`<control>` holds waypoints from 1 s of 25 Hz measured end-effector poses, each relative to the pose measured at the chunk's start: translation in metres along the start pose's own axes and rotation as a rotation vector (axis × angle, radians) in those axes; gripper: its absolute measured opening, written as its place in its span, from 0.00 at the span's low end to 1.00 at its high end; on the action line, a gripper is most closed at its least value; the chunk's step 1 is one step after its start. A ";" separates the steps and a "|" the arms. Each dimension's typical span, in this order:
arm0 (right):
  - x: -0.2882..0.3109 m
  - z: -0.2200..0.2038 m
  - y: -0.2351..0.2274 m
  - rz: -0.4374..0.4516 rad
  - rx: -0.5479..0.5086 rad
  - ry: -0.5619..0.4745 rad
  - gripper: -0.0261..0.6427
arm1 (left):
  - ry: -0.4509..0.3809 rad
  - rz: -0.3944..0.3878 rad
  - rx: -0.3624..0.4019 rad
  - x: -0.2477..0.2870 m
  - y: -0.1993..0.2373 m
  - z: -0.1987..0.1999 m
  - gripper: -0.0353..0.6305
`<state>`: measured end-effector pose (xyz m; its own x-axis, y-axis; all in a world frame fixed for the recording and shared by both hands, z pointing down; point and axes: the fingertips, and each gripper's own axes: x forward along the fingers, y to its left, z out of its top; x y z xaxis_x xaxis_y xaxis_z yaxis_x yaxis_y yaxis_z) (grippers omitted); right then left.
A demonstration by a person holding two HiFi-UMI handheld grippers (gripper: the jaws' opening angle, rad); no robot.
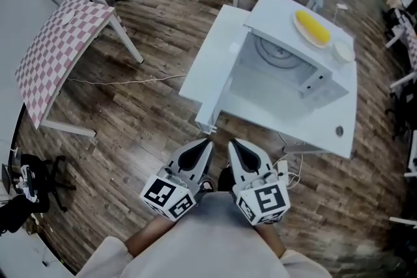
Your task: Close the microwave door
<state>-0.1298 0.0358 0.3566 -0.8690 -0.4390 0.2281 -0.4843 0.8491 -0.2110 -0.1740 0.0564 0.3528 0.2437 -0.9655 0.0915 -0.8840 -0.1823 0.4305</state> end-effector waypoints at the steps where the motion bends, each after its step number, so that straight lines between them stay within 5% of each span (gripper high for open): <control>1: 0.003 0.002 -0.005 0.004 0.000 0.001 0.07 | 0.002 0.003 0.001 0.005 0.001 0.001 0.08; 11: 0.027 0.025 -0.052 0.084 -0.015 -0.003 0.07 | -0.032 0.064 0.048 0.053 0.004 0.018 0.08; 25: 0.046 0.038 -0.071 0.233 -0.040 -0.004 0.07 | -0.120 0.317 0.112 0.029 0.052 0.043 0.08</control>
<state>-0.1390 -0.0558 0.3460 -0.9572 -0.2312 0.1741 -0.2667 0.9383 -0.2201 -0.2302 0.0108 0.3392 -0.0923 -0.9912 0.0953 -0.9479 0.1168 0.2963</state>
